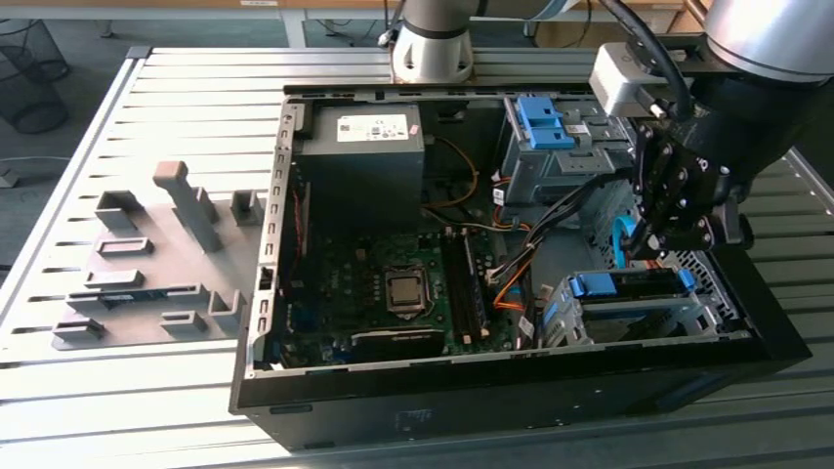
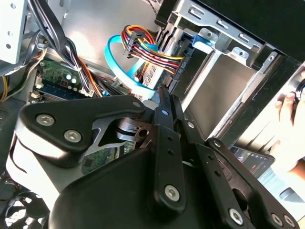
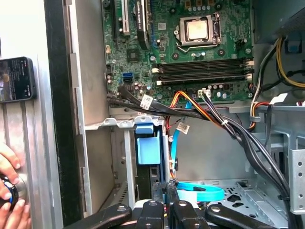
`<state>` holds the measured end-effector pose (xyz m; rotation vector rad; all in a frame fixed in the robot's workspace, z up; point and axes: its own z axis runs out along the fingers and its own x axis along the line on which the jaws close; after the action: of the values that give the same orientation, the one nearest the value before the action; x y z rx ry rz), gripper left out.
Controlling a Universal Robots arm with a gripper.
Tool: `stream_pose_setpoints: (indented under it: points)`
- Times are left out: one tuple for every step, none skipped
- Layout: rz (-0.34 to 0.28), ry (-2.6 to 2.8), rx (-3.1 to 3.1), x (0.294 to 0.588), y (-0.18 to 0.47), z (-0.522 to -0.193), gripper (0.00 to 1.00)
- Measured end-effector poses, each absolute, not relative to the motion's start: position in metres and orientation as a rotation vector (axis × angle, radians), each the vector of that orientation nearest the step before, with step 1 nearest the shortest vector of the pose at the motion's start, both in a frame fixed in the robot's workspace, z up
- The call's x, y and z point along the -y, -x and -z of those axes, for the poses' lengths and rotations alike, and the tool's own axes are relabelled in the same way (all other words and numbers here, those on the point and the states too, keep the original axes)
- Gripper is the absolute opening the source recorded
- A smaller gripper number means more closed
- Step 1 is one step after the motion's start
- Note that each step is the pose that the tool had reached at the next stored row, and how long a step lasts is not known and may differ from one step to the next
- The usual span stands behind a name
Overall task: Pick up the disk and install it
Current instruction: 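Insert the second disk wire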
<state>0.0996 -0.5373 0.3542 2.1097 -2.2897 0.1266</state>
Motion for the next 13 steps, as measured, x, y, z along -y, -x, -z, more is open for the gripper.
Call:
stream_pose_setpoints:
  points:
    - [-0.127,-2.101,2.296,0.5373,-0.0997,-0.3539,0.15]
    - [-0.127,-2.098,2.299,0.5373,-0.0998,-0.3539,0.15]
    - [-0.127,-2.098,2.299,0.5373,-0.0998,-0.3539,0.15]
    - [-0.127,-2.098,2.299,0.5373,-0.0998,-0.3538,0.15]
    - [-0.126,-2.098,2.299,0.5373,-0.0998,-0.3537,0.15]
    - [-0.126,-2.098,2.299,0.5373,-0.0998,-0.3537,0.15]
    - [-0.126,-2.098,2.299,0.5373,-0.0998,-0.3537,0.15]
    - [-0.126,-2.098,2.299,0.5373,-0.0998,-0.3537,0.15]
    - [-0.127,-2.098,2.299,0.5373,-0.0998,-0.3537,0.15]
    - [-0.126,-2.098,2.299,0.5373,-0.0998,-0.3539,0.16]
    - [-0.124,-2.098,2.3,0.5373,-0.0998,-0.3546,0.16]
    - [-0.122,-2.098,2.3,0.5372,-0.0998,-0.3558,0.16]
    - [-0.119,-2.099,2.301,0.5372,-0.0998,-0.3574,0.23]
